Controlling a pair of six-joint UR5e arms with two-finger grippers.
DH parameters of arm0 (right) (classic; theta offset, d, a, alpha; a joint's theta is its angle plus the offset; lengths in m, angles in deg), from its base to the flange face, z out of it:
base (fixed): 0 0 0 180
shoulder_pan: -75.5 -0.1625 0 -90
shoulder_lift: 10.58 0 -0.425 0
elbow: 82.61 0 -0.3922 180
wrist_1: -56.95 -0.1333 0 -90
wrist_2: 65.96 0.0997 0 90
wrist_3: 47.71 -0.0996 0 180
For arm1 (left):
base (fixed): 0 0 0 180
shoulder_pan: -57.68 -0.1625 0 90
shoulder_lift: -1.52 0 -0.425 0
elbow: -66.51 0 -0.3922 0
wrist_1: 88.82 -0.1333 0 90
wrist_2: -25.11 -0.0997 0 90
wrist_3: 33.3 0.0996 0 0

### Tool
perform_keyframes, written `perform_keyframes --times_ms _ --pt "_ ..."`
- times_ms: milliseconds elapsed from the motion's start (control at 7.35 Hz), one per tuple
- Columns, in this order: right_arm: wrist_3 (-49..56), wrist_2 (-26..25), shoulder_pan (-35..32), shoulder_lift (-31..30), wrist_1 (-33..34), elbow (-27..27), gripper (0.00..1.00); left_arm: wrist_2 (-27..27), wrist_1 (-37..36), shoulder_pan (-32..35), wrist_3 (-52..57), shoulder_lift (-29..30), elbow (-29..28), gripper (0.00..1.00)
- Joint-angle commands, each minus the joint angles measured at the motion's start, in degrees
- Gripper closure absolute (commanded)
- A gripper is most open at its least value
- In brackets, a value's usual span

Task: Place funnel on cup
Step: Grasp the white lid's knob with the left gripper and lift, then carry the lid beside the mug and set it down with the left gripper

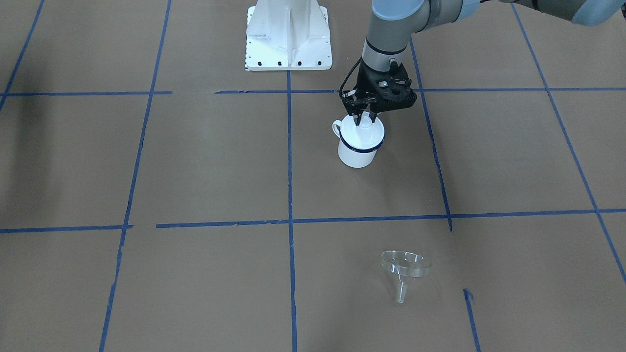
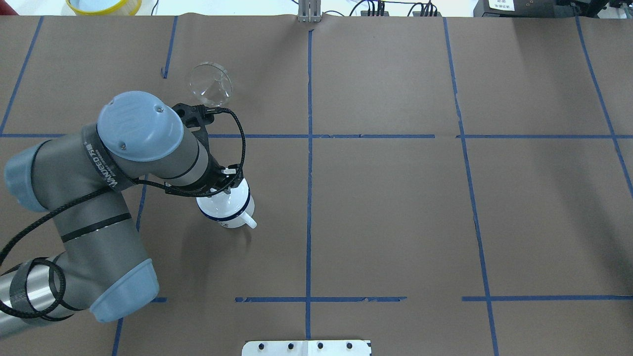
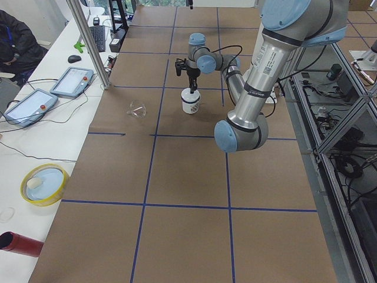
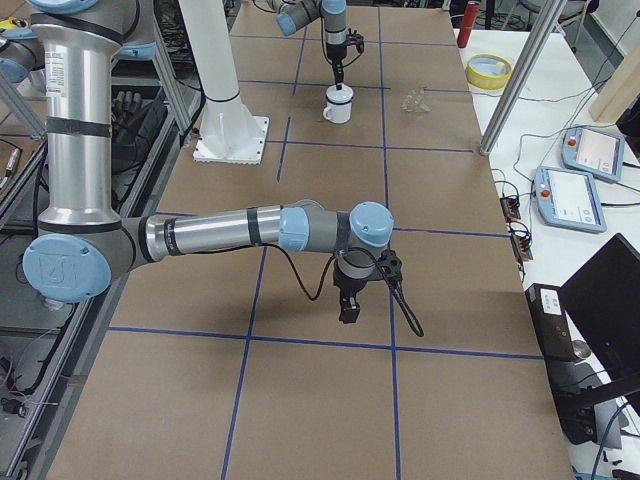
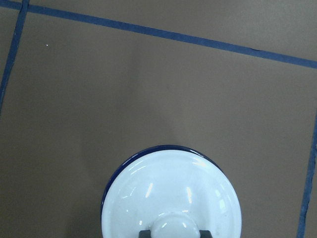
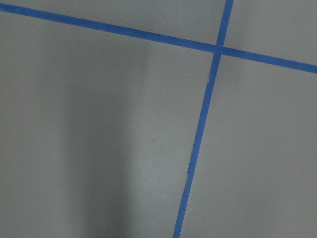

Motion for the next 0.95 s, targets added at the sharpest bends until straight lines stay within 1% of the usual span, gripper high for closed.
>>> perform_keyframes --times_ms 0,136,272,408,544,680,816 --pt "0.00 0.00 0.00 0.00 0.00 -0.07 0.00 1.23 -5.06 7.21 10.80 -1.26 8.06 1.00" --pt "0.00 0.00 0.00 0.00 0.00 -0.07 0.00 3.24 -5.62 8.90 17.30 -6.84 13.33 1.00" --pt "0.00 0.00 0.00 0.00 0.00 -0.07 0.00 3.69 -4.67 8.83 20.41 -12.82 16.69 1.00" --pt "0.00 0.00 0.00 0.00 0.00 -0.07 0.00 3.61 -0.57 8.57 19.92 -17.49 16.11 1.00" --pt "0.00 0.00 0.00 0.08 0.00 -0.07 0.00 3.35 6.78 8.05 18.61 -21.97 15.24 1.00" --pt "0.00 0.00 0.00 0.09 0.00 -0.07 0.00 3.17 13.81 5.95 16.34 -25.93 13.84 1.00" --pt "0.00 0.00 0.00 0.00 0.00 -0.07 0.00 1.87 18.84 2.19 11.96 -26.93 9.82 1.00"
